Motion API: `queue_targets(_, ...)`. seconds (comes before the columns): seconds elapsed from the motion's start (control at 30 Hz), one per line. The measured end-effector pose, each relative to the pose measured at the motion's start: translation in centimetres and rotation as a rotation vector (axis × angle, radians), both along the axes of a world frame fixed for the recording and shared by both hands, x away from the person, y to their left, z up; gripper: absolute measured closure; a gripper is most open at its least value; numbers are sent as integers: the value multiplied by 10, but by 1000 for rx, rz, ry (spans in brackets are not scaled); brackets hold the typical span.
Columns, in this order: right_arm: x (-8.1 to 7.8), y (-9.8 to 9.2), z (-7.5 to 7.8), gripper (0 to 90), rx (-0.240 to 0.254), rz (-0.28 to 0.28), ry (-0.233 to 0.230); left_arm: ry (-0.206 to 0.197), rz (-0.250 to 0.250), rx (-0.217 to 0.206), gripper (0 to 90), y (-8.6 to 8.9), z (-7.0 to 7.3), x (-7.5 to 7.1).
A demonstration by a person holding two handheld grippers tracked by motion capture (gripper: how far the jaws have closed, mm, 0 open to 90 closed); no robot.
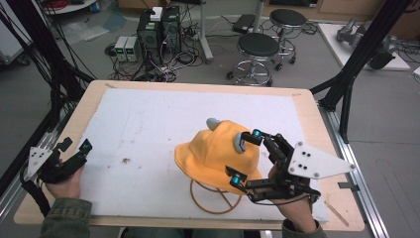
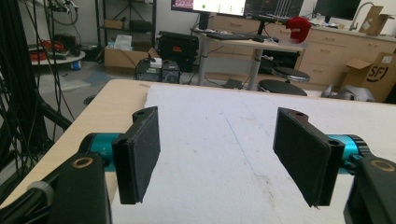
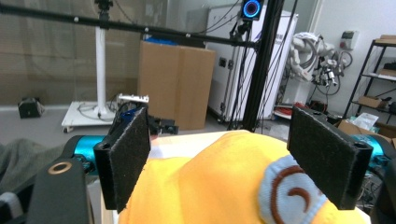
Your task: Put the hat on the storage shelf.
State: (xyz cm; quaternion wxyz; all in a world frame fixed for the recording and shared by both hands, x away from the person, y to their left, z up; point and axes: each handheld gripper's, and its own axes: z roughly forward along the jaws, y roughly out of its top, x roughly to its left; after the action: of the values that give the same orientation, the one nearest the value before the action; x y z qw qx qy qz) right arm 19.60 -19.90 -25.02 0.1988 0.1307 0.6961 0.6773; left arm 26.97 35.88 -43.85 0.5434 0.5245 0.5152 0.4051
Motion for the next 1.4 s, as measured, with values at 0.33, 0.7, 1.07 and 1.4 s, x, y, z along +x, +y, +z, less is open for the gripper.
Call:
queue_targets(0.33,7,-16,-1,179,12,-87,4,1,0,0,320,0,0,0)
queue_targets(0.7,26,-43,-15,164,74,-188,49,2,-1,-1,319,0,0,1)
queue_targets(1.07,31,-59,-24,144,93,-312,49,3,0,-4,319,1,0,1)
queue_targets(1.4,37,-68,-38,121,103,-434,56,3,10,-5,316,2,-1,1)
